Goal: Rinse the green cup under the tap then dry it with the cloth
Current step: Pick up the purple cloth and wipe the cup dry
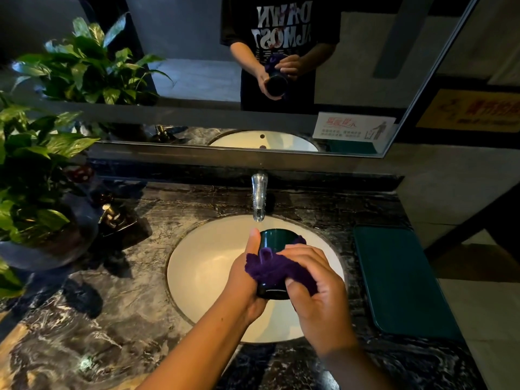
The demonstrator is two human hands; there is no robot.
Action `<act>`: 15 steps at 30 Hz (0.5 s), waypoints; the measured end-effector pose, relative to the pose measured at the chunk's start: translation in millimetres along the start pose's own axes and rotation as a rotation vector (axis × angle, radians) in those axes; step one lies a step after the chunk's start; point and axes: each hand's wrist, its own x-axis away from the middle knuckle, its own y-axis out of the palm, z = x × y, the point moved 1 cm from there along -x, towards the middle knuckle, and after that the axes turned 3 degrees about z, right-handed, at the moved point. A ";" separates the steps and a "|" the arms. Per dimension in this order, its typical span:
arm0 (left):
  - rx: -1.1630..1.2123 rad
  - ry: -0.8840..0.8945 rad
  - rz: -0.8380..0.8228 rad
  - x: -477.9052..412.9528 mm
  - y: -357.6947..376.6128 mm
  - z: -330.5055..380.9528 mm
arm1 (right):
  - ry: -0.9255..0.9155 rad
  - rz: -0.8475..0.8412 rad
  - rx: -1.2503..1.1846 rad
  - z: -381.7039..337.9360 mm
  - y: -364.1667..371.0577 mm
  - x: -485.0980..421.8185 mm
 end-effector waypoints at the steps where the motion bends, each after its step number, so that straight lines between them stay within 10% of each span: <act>1: 0.002 0.006 -0.002 0.6 0.8 0.2 | 0.012 0.004 -0.010 0.6 0.3 -1.1; 8: 0.077 0.003 0.034 3.6 1.0 -0.9 | 0.028 -0.003 -0.007 2.4 -1.3 -11.8; 15: 0.197 -0.104 -0.118 6.3 -14.8 9.0 | 0.447 0.204 -0.366 3.4 -8.0 -14.7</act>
